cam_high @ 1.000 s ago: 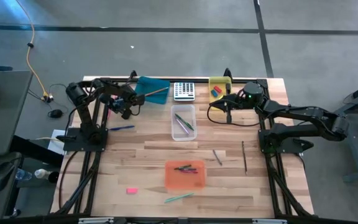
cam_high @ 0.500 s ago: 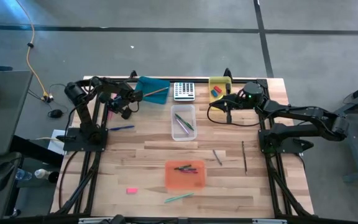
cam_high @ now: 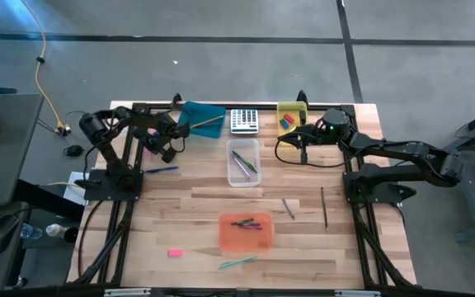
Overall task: Sort crayons/erasers/pens/pencils in bins
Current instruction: Put the pink pencil into the blue bin
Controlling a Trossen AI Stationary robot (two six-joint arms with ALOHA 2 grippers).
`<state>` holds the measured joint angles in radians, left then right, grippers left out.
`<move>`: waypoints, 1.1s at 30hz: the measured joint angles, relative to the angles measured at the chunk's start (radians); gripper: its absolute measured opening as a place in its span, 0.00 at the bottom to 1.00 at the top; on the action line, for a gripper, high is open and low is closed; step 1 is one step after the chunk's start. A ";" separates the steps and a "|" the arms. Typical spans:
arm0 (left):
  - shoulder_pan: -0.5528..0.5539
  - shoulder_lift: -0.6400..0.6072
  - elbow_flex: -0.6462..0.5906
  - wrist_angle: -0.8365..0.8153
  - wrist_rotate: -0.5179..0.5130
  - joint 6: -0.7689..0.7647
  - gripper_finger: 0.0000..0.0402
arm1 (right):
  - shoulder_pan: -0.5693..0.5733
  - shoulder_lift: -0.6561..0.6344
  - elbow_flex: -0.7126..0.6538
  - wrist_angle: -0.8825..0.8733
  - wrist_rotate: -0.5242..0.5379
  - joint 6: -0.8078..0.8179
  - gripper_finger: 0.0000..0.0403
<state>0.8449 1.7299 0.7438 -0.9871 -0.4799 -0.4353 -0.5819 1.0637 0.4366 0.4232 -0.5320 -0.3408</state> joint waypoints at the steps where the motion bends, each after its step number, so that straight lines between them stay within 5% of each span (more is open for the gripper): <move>1: -0.012 -0.009 0.000 0.004 0.005 0.003 0.00 | 0.000 0.000 0.000 0.000 0.000 0.000 0.00; 7: -0.092 -0.070 0.004 0.043 0.047 0.045 0.00 | 0.000 0.000 0.000 0.000 0.000 0.002 0.00; 14: -0.096 -0.183 0.011 0.053 0.161 -0.166 0.02 | 0.000 0.000 0.000 0.000 0.000 0.003 0.00; 27: -0.102 -0.226 -0.063 0.139 0.148 -0.440 0.30 | 0.000 0.000 0.000 0.000 -0.001 0.002 0.00; 33: -0.104 -0.231 -0.110 0.193 0.126 -0.448 0.32 | 0.000 0.000 0.000 -0.001 -0.002 0.000 0.00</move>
<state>0.7410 1.4990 0.6340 -0.7945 -0.3541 -0.8830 -0.5816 1.0637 0.4366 0.4225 -0.5336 -0.3405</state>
